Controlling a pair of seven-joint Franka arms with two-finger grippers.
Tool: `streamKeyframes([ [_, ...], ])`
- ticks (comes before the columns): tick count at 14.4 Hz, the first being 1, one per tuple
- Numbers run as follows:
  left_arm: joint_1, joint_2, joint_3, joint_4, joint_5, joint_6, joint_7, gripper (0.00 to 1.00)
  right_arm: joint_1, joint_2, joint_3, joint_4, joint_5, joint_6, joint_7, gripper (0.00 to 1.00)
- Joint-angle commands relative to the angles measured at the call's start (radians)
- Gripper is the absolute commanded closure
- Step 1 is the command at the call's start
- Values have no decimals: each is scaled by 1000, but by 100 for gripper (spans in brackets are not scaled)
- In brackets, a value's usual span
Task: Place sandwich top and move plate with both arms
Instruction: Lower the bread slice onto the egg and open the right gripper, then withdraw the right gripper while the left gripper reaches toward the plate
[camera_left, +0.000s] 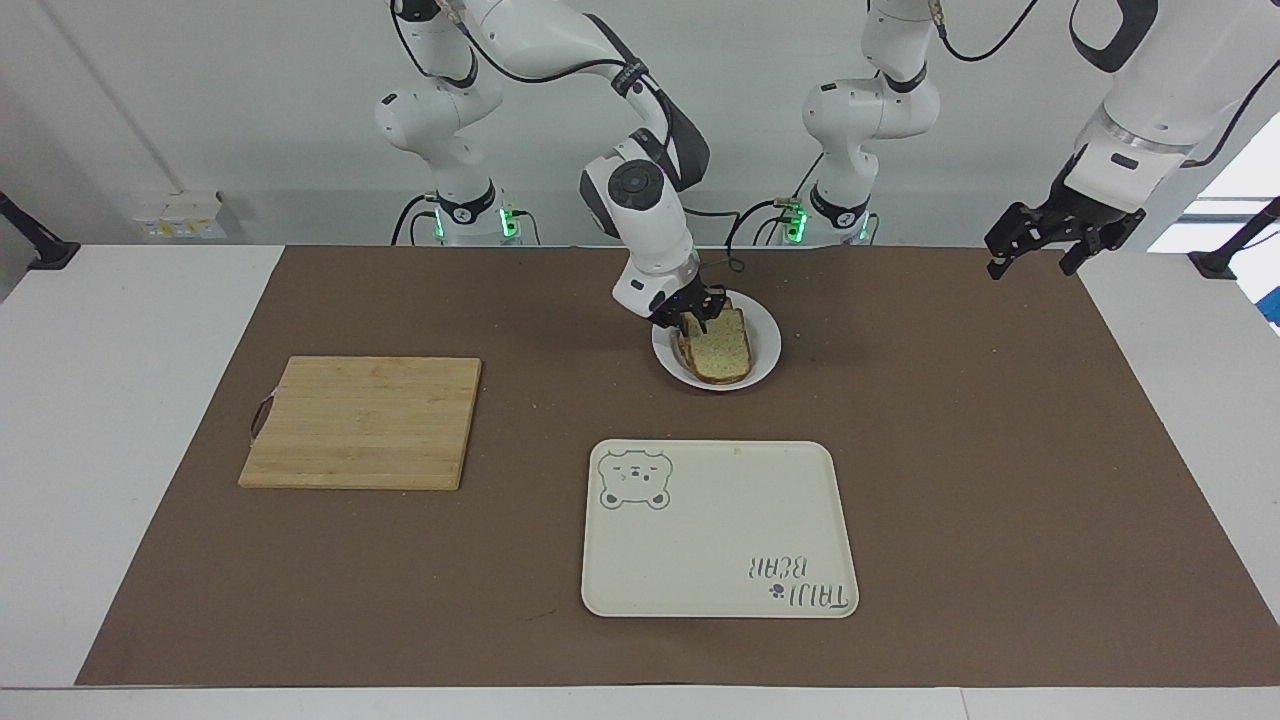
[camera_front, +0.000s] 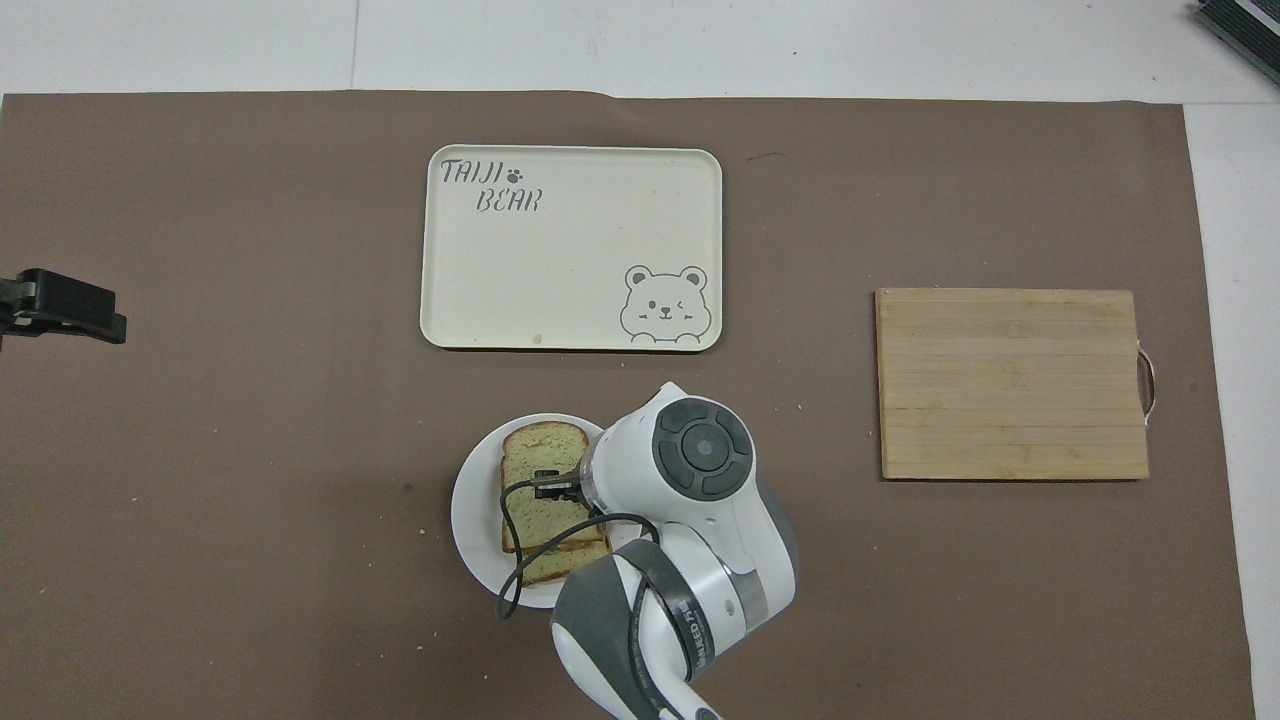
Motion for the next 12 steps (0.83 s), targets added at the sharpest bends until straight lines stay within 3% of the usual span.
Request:
streamKeyframes([
  [1,0,-18,0,-11,6,-13,-9,0,-45,12,-2,33,-14,11,-26,0],
  [12,0,-21,0,-13,5,-43,-3,0,-237,-71,-13,64,-213,-61,-28,0],
])
